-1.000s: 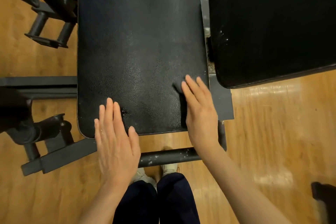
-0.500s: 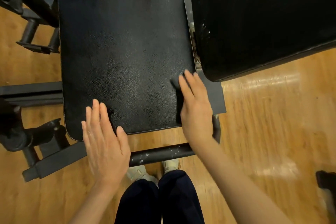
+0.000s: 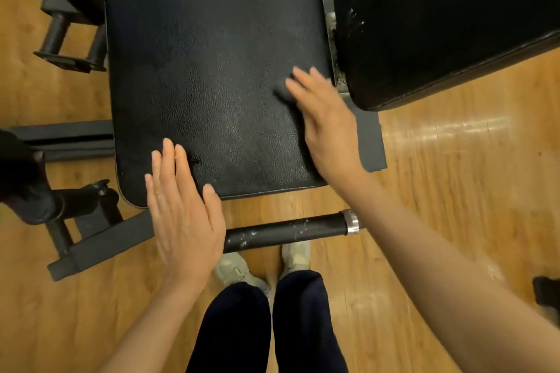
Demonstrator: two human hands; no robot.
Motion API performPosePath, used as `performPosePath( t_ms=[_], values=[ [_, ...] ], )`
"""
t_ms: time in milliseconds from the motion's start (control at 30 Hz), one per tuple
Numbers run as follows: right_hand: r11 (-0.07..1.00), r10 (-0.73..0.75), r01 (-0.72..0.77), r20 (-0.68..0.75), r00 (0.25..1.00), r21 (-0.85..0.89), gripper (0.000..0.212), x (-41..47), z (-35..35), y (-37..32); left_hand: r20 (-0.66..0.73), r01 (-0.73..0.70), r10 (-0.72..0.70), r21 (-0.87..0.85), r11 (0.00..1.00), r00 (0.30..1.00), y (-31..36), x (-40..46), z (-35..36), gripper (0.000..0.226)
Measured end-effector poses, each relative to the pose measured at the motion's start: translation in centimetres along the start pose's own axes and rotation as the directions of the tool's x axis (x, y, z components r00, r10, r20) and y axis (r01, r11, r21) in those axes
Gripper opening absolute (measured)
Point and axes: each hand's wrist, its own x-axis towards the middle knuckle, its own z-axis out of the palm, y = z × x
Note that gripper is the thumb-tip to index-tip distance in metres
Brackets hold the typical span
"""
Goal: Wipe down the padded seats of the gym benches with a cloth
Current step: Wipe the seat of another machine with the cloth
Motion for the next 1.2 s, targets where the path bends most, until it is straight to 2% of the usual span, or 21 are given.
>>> performPosePath(
  t_ms=[100,267,367,467,633,733,867,933,1033,1133,1200],
  values=[
    [0.999,-0.007,0.006,0.022,1.0,0.032,0.033,-0.7,0.2,-0.2,-0.014,0.0,0.0,0.015,1.0,1.0,0.1,0.0,0.0,0.06],
    [0.976,-0.193,0.173,0.158,0.968,0.133,0.031,-8.1,-2.5,1.1,-0.026,0.014,-0.013,0.01,1.0,1.0,0.3,0.1,0.0,0.061],
    [0.954,-0.284,0.257,0.186,0.941,0.156,0.03,-3.6,-1.3,0.5,-0.036,0.014,-0.014,0.009,1.0,0.999,0.4,0.1,0.2,0.061],
    [0.947,-0.312,0.287,0.196,0.93,0.146,0.031,0.6,1.4,-1.6,-0.045,0.033,-0.032,0.014,0.999,0.998,0.6,0.0,0.2,0.06],
    [0.83,-0.557,0.492,0.356,0.751,0.261,0.028,-1.9,-4.0,4.1,-0.066,0.043,-0.044,-0.013,0.999,0.997,0.8,0.0,0.1,0.059],
    [0.835,-0.547,0.463,0.358,0.756,0.299,0.027,-1.9,-4.2,4.7,-0.077,0.054,-0.055,-0.021,0.998,0.995,0.9,0.0,0.1,0.059],
    [0.785,-0.616,0.557,0.261,0.743,0.27,0.021,1.5,2.3,-1.7,-0.072,0.065,-0.065,-0.01,0.998,0.995,0.7,0.0,0.1,0.059],
    [0.745,-0.666,0.618,0.305,0.68,0.25,0.022,2.2,2.3,-2.2,-0.079,0.057,-0.058,-0.014,0.998,0.995,0.7,0.0,0.1,0.059],
    [0.712,-0.69,0.664,0.401,0.603,0.228,0.027,0.5,-2.1,2.4,-0.095,0.05,-0.053,-0.034,0.998,0.994,0.6,0.0,0.1,0.058],
    [0.751,-0.657,0.591,0.424,0.623,0.294,0.03,-1.4,-5.2,5.3,-0.124,0.055,-0.06,-0.043,0.998,0.99,0.5,0.0,0.3,0.057],
    [0.758,-0.65,0.596,0.377,0.66,0.263,0.027,-1.2,-2.3,2.9,-0.124,0.033,-0.039,-0.044,0.998,0.992,0.5,-0.1,0.4,0.057]
  ],
)
